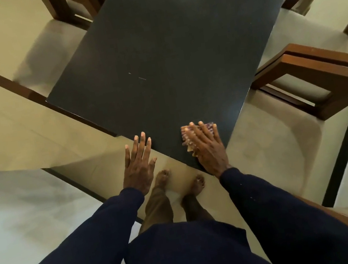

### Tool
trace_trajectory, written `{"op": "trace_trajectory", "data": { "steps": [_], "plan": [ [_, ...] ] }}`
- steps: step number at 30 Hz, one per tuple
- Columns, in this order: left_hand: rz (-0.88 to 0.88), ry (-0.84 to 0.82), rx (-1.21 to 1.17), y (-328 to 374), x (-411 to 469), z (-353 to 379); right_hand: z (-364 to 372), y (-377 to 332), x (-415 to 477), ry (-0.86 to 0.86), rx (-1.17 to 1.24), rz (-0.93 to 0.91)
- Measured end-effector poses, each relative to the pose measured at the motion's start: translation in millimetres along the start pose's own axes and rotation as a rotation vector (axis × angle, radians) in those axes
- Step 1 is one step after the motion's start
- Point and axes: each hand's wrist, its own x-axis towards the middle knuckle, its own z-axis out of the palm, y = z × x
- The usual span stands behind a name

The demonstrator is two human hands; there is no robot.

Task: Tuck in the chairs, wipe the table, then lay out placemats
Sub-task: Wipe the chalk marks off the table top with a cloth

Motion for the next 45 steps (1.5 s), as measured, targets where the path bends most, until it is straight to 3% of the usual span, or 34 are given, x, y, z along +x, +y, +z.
{"op": "trace_trajectory", "data": {
  "steps": [4,6,10,16,20,25,29,34,39,45],
  "plan": [
    [0.050,0.004,-0.021,-9.4,-4.4,1.3,8.8,-20.1,-35.1,-0.121,0.017,-0.190],
    [0.068,0.004,-0.036,-12.8,-0.3,-0.6,3.9,-10.5,-55.6,-0.143,0.021,-0.193],
    [0.119,-0.007,-0.018,-22.9,9.7,-2.7,-5.9,12.9,-64.5,-0.033,-0.030,0.007],
    [0.195,-0.038,0.004,-43.2,40.3,-5.0,-3.5,-9.7,8.6,0.081,-0.037,0.265],
    [0.233,-0.029,-0.011,-56.3,60.3,-3.6,11.8,-47.7,19.8,0.081,-0.036,0.169],
    [0.234,-0.042,-0.006,-71.1,65.6,-3.7,10.1,-48.8,-42.7,-0.076,-0.012,0.018],
    [0.259,-0.080,0.007,-75.8,80.6,-3.3,-2.5,-16.6,-53.9,0.056,-0.030,0.191],
    [0.308,-0.102,0.007,-67.6,94.4,-2.3,-3.4,-2.2,17.6,0.164,-0.056,0.425],
    [0.354,-0.118,0.013,-69.1,100.7,-1.2,1.9,-36.3,72.8,0.092,-0.025,0.252],
    [0.361,-0.096,0.001,-77.9,101.2,-9.6,20.6,-72.5,27.3,0.026,-0.014,0.070]
  ]
}}
